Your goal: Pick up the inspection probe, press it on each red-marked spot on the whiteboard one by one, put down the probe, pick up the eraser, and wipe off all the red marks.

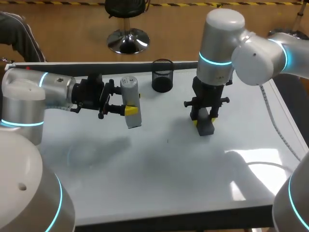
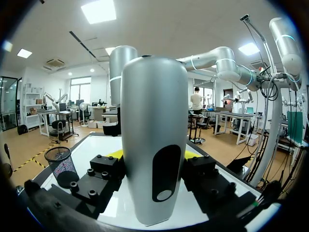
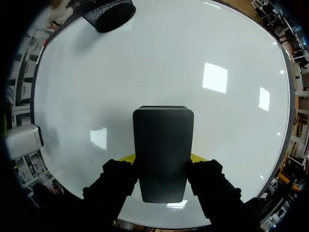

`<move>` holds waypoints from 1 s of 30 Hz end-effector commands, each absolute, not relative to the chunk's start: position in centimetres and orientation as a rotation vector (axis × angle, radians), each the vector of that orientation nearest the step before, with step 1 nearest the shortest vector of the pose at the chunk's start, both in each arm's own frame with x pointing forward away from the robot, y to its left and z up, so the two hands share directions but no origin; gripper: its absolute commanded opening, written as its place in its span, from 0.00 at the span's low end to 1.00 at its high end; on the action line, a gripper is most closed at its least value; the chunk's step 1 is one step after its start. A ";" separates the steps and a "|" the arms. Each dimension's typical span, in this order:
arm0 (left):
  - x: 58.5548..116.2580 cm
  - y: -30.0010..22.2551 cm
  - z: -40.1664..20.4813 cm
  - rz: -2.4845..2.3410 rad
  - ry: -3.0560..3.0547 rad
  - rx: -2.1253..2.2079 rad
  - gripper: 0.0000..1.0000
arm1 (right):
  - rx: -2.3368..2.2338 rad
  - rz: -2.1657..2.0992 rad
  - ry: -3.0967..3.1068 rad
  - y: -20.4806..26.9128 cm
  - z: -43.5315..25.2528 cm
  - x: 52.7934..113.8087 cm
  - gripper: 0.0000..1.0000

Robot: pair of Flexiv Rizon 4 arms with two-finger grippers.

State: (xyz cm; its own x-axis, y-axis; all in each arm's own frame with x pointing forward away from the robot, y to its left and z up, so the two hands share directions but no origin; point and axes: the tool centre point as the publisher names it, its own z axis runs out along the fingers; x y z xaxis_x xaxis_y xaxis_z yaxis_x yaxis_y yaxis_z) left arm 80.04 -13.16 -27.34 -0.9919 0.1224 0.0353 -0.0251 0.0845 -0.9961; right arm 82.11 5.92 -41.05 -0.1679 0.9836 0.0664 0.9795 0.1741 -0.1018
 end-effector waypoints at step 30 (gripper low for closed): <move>79.9 -13.1 -27.2 2.056 -2.232 -0.100 0.00 | -1.782 -0.061 -2.418 14.0 -40.6 82.3 0.00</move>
State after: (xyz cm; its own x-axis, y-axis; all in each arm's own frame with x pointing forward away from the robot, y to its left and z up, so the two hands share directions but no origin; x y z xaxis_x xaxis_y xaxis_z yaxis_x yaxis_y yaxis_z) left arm 80.04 -13.16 -27.34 -0.9919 0.1224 0.0353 -0.0250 0.0845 -0.9961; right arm 81.94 13.69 -40.20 -0.2879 0.9486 0.1313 0.9543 0.2956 -0.0431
